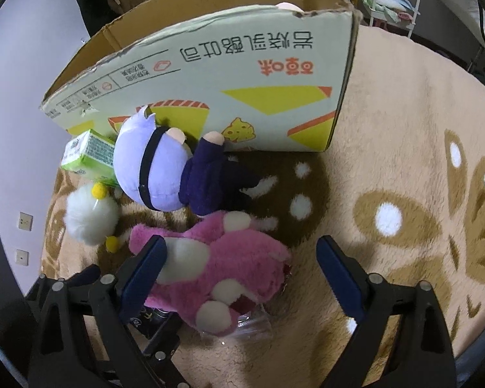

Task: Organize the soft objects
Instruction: 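Grasp the black Face tissue pack with the left tool while the right tool grasps the pink plush, then lift the tissue pack with the left tool while the right tool carries the pink plush over the box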

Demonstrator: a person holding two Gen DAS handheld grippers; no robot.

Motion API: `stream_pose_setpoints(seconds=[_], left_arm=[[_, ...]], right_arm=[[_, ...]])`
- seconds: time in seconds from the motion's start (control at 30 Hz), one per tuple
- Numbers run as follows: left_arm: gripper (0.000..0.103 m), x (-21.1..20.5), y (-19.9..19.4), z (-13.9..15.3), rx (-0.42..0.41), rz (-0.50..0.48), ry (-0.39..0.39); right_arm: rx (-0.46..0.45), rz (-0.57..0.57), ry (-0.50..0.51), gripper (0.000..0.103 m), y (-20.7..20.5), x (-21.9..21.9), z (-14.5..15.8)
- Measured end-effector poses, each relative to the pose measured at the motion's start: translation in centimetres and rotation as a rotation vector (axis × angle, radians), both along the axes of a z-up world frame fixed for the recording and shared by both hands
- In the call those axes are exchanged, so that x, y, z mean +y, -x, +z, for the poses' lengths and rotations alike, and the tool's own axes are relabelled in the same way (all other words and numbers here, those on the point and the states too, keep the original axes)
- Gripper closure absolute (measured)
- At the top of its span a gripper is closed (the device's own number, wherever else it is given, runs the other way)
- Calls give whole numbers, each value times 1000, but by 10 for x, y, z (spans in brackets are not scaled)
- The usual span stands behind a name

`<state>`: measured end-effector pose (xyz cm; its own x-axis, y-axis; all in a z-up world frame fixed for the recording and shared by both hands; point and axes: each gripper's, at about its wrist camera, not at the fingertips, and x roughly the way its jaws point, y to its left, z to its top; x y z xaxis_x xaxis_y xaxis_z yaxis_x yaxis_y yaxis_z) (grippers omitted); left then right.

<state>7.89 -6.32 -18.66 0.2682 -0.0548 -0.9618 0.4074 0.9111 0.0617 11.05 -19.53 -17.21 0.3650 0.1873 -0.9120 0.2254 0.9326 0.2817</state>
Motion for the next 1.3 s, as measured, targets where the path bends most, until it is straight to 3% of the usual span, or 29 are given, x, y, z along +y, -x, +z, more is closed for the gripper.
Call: stream_pose_setpoints(seconds=[0.13,0.3,0.6,0.73,1.0,1.3], left_arm=[[7,4,0,-1,14,16,18],[31,10,-4,-4,23,15,36],[58,24,-10,2,14,65,48],[58,24,-8,4,-3,43,34],[58,28,-5,15,-19,57,60],[58,33,3,51,-148,41,76]], right_arm=[[17,-33,-84,23,4,-12,-4],[50,-23,-117,28,4,-12,-11],[57,-44,-125,36,11,-14,-12],[15,-49,-132,55,11,-18,0],[-35,-17,-56,60,11,-12,16],[-291,-13,197,61,26,17,86]])
